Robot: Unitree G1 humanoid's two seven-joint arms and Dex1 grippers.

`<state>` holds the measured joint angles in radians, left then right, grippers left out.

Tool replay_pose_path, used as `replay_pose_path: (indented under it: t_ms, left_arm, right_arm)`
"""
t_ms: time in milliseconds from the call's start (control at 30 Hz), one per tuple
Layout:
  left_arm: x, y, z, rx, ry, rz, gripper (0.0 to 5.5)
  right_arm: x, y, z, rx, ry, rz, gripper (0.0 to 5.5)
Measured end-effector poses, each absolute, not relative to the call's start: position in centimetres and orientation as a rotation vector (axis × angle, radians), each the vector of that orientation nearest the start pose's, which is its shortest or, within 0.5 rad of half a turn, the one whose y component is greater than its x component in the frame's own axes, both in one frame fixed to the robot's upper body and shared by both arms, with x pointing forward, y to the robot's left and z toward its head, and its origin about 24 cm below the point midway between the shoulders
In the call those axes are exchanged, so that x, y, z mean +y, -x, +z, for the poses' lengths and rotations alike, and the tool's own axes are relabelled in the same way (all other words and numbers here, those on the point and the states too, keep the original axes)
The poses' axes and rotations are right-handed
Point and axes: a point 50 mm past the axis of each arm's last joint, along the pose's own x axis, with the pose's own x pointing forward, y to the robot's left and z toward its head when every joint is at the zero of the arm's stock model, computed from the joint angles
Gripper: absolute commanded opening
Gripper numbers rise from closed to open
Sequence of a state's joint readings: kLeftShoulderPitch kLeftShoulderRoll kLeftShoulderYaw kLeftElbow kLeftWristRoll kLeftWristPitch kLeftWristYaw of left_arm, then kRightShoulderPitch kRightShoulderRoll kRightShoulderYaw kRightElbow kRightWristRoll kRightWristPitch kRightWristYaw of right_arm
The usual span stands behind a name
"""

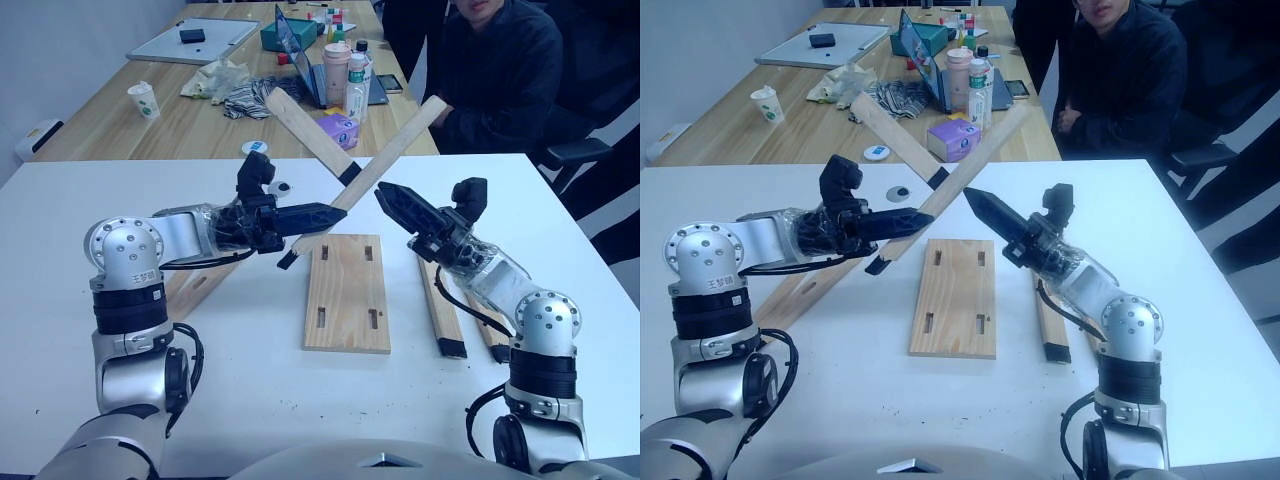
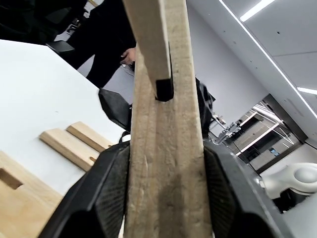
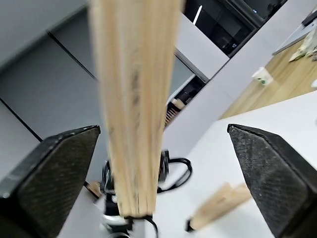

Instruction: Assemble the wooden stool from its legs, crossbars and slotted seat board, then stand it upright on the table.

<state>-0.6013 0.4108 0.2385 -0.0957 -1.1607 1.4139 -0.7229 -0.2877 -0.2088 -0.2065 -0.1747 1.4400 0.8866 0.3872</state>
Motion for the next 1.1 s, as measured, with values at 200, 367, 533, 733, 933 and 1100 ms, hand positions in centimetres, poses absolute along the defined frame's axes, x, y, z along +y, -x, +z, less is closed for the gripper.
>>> replay_pose_path:
  t_ms: [200, 367, 533, 733, 933, 1100]
  left_arm:
    - [13.4, -26.2, 18.6, 0.456, 0.632, -1.431, 2.03]
    - [13.2, -26.2, 18.5, 0.465, 0.635, -1.437, 2.03]
    - [13.4, -26.4, 18.4, 0.462, 0.641, -1.423, 2.03]
    - [13.6, -26.4, 18.3, 0.461, 0.641, -1.418, 2.03]
    - [13.6, -26.2, 18.1, 0.469, 0.647, -1.418, 2.03]
    - [13.6, -26.2, 18.1, 0.47, 0.647, -1.417, 2.03]
  right_arm:
    - [-11.9, -26.0, 15.6, 0.116, -1.164, 1.127, 4.74]
    - [-11.0, -25.5, 15.6, 0.153, -1.176, 1.18, 4.46]
    - [-10.8, -25.2, 15.3, 0.178, -1.199, 1.176, 3.63]
    - [-10.6, -25.2, 15.4, 0.179, -1.23, 1.177, 2.56]
    - [-10.3, -25.1, 15.3, 0.176, -1.263, 1.181, 2.31]
    - [-10.2, -25.0, 15.3, 0.18, -1.262, 1.181, 2.3]
